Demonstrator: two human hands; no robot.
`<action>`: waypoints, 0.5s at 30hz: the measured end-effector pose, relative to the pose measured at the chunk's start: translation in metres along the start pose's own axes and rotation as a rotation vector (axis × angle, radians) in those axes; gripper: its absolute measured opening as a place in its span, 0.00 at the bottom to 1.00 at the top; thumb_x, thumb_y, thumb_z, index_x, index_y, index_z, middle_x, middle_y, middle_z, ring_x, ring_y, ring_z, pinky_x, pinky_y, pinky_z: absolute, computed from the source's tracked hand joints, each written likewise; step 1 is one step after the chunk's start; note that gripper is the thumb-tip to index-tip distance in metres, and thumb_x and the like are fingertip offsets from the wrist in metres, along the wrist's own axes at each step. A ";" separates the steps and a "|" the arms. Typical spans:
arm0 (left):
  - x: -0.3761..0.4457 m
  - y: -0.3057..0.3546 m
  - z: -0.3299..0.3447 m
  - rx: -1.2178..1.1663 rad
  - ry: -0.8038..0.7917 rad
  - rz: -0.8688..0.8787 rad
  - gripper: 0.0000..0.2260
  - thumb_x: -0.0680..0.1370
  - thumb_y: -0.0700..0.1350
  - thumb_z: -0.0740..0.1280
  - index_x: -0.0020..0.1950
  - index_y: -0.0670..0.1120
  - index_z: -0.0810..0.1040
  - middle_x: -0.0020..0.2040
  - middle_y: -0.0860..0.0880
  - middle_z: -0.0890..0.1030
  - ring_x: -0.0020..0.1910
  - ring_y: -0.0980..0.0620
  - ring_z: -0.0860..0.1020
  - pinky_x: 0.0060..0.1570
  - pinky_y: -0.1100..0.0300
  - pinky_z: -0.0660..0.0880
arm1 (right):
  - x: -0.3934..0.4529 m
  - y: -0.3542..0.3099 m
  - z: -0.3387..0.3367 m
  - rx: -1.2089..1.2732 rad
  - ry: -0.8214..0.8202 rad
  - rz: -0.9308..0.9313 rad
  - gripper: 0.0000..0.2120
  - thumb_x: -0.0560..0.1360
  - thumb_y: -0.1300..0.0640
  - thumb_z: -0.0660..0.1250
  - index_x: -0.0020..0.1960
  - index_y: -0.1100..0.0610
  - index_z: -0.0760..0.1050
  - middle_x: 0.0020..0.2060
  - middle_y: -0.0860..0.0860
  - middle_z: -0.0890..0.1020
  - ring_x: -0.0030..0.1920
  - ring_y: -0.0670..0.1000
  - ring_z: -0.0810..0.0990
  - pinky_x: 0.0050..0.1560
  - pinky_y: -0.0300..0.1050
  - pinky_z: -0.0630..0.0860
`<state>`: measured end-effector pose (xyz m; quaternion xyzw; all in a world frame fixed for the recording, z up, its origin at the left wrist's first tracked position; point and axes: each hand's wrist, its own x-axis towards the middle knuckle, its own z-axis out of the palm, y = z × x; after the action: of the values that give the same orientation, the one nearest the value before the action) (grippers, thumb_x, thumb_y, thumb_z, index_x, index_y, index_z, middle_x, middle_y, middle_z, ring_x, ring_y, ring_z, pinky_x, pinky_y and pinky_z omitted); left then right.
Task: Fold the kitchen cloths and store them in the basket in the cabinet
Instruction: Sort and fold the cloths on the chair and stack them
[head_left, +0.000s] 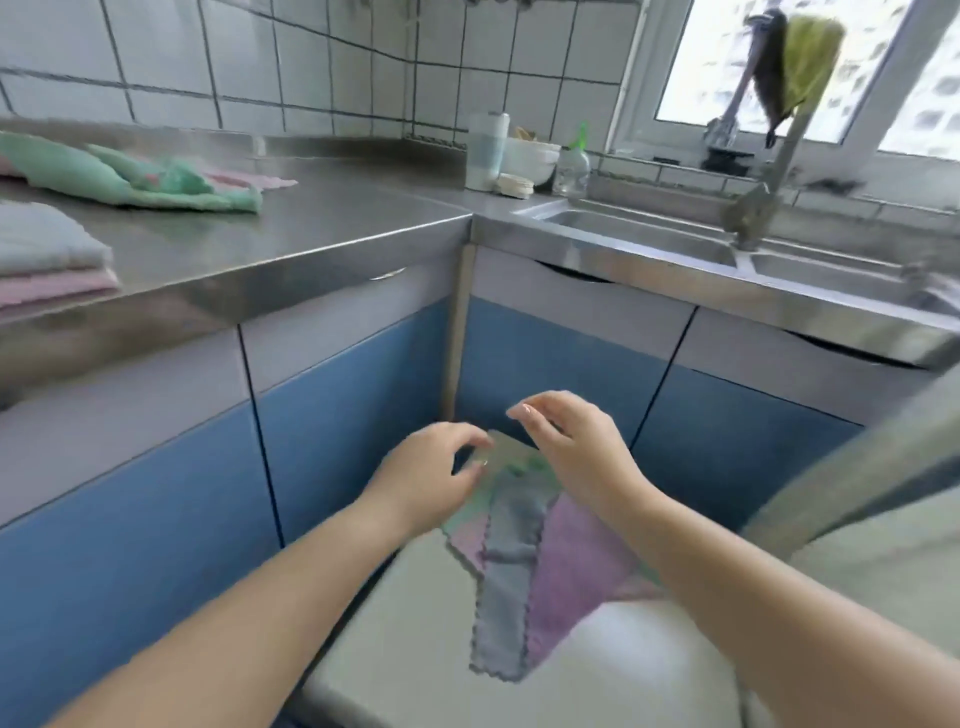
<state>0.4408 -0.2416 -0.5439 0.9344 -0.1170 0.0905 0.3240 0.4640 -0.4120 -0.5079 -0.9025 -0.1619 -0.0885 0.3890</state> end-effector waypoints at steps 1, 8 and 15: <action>-0.003 -0.004 0.019 -0.005 -0.049 -0.024 0.12 0.77 0.48 0.64 0.61 0.53 0.77 0.61 0.57 0.77 0.61 0.57 0.73 0.59 0.62 0.69 | -0.008 0.014 0.000 -0.032 -0.019 0.022 0.11 0.78 0.50 0.61 0.52 0.53 0.80 0.48 0.44 0.80 0.50 0.42 0.76 0.48 0.31 0.68; -0.025 -0.018 0.126 0.005 -0.332 -0.154 0.14 0.77 0.48 0.62 0.63 0.54 0.75 0.63 0.58 0.76 0.62 0.57 0.74 0.59 0.61 0.71 | -0.056 0.118 0.011 -0.242 -0.120 0.237 0.11 0.78 0.54 0.63 0.57 0.53 0.80 0.56 0.48 0.79 0.56 0.48 0.76 0.54 0.37 0.69; -0.013 -0.031 0.171 -0.104 -0.257 -0.324 0.14 0.76 0.48 0.64 0.61 0.53 0.76 0.59 0.55 0.79 0.57 0.55 0.77 0.57 0.58 0.74 | -0.039 0.169 0.042 -0.427 -0.271 0.144 0.17 0.77 0.61 0.60 0.64 0.53 0.75 0.66 0.47 0.73 0.65 0.50 0.71 0.62 0.40 0.67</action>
<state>0.4534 -0.3233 -0.6977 0.9270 -0.0100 -0.0886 0.3644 0.4896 -0.4988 -0.6613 -0.9770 -0.1258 0.0290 0.1699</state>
